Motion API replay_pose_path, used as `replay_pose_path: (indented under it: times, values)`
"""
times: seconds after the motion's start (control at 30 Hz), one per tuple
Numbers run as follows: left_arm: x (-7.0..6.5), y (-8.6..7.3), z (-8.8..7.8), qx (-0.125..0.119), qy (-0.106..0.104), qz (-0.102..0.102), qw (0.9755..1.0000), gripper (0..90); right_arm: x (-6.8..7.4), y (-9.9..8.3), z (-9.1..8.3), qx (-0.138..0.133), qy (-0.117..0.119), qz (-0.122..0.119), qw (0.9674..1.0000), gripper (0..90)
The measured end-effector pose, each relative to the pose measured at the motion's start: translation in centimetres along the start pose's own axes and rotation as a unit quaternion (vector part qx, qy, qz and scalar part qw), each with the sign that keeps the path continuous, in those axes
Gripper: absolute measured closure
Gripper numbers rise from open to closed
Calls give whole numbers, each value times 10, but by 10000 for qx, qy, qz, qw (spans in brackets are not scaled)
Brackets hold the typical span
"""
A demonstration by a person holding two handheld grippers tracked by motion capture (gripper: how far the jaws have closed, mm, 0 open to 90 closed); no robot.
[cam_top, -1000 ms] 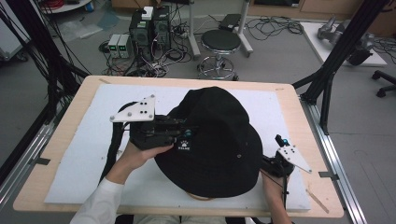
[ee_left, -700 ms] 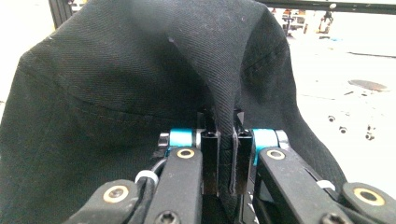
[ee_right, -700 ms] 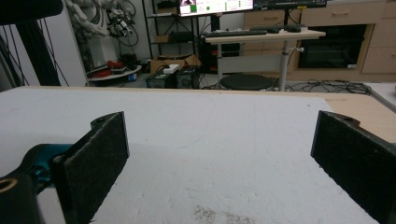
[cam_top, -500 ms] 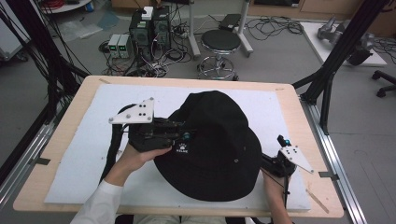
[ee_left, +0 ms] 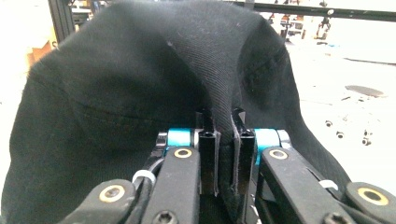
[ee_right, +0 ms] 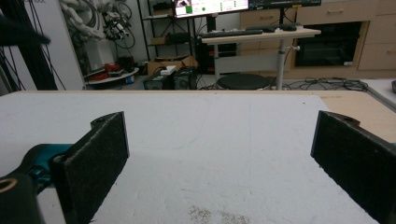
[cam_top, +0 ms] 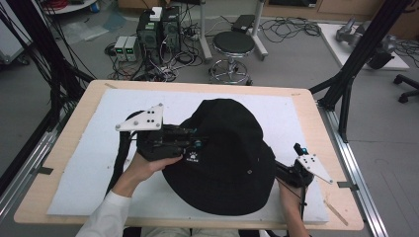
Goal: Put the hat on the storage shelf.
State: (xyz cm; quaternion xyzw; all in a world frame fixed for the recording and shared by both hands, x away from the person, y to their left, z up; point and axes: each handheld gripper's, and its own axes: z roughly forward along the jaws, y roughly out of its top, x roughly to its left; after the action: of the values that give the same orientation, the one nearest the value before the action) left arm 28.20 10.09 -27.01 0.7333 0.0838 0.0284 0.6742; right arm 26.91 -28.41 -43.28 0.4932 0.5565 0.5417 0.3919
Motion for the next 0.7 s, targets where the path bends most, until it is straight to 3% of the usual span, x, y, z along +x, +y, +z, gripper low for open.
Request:
replay_pose_path:
  times: [0.07,0.17,0.23,0.27,0.4,0.7]
  values:
    - [1,-1,1,-5,-8,-41,10000,771,1,0,0,10,10,28,10000,32]
    - [3,-4,3,-14,28,-142,9999,742,1,0,0,13,12,24,10000,33]
    - [4,-5,2,-128,44,-183,9997,694,0,0,0,-3,1,3,10000,33]
    - [4,-6,2,-194,107,-181,9996,606,0,0,0,2,-5,17,10000,32]
    - [4,-8,-2,-354,303,-81,9989,533,-1,0,-1,18,-17,31,10000,33]
    - [5,-4,-22,-824,609,-75,9947,480,-1,0,-1,13,-17,17,10000,32]
